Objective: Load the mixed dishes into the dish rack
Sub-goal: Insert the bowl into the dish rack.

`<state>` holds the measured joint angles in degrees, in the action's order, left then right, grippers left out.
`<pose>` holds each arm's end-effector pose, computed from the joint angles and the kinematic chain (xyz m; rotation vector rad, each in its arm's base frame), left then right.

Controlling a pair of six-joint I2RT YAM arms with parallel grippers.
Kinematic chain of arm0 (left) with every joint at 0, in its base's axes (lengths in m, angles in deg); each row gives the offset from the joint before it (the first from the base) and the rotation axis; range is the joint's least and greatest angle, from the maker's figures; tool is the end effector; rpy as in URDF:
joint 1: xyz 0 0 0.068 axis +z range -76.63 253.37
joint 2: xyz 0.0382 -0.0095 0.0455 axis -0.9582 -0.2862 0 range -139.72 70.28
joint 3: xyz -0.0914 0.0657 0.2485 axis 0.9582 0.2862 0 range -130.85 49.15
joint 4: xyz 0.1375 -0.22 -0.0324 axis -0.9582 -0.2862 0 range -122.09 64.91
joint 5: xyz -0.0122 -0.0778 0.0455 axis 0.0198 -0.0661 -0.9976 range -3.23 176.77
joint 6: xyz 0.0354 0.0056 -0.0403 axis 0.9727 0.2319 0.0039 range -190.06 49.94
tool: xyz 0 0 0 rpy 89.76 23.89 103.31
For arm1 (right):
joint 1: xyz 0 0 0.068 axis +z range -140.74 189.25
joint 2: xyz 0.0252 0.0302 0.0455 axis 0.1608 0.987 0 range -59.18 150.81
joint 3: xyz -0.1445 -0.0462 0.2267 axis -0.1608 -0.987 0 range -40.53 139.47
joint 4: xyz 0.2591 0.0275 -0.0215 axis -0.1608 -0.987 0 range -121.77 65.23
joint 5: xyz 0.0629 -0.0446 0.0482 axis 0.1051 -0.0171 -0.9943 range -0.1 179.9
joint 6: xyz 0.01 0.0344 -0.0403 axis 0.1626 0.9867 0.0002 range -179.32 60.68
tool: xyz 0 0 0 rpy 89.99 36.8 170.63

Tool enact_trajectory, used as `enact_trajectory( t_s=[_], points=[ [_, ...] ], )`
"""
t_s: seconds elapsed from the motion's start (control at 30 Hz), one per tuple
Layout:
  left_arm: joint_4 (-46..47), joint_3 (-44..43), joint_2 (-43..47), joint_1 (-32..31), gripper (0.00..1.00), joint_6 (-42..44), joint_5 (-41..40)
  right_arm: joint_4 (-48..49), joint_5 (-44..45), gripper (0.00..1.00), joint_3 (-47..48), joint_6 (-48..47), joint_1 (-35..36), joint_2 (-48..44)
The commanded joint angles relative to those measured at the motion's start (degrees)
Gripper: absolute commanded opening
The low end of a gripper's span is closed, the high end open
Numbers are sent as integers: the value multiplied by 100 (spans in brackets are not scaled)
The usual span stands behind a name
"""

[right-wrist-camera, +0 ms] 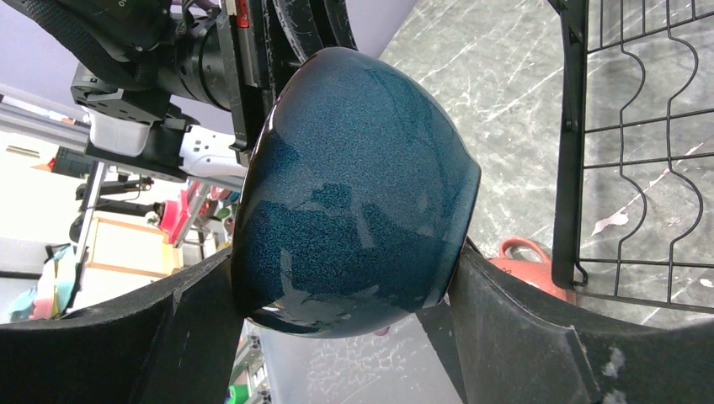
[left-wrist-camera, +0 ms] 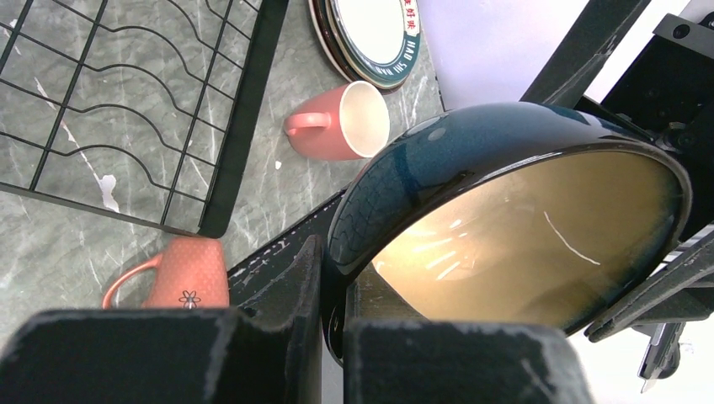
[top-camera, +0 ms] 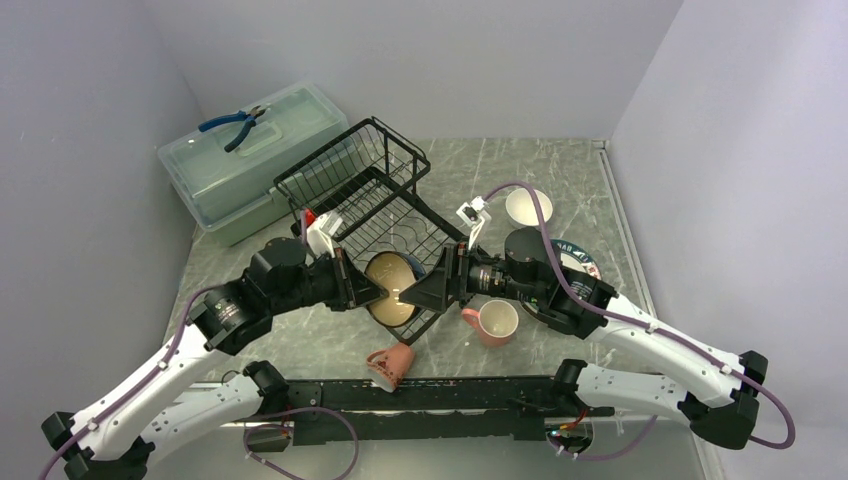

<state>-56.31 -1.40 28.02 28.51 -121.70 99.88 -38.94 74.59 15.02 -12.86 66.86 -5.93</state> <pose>0.1066 -0.1175 0.3433 0.0373 2.2104 -1.2585 0.1049 0.1827 0.3725 -0.4195 2.0088 1.4736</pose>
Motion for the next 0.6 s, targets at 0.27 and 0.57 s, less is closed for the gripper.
enact_trajectory(
  t_s=[0.27, 0.57],
  points=[
    [283, -390, -48, 6, 39, 91, -281, -40, 265, 27, 610, -191, 63, 3],
    [-183, -503, -63, 6, 55, 324, -630, -369, 301, 23, 911, -426, -246, 177]
  ],
)
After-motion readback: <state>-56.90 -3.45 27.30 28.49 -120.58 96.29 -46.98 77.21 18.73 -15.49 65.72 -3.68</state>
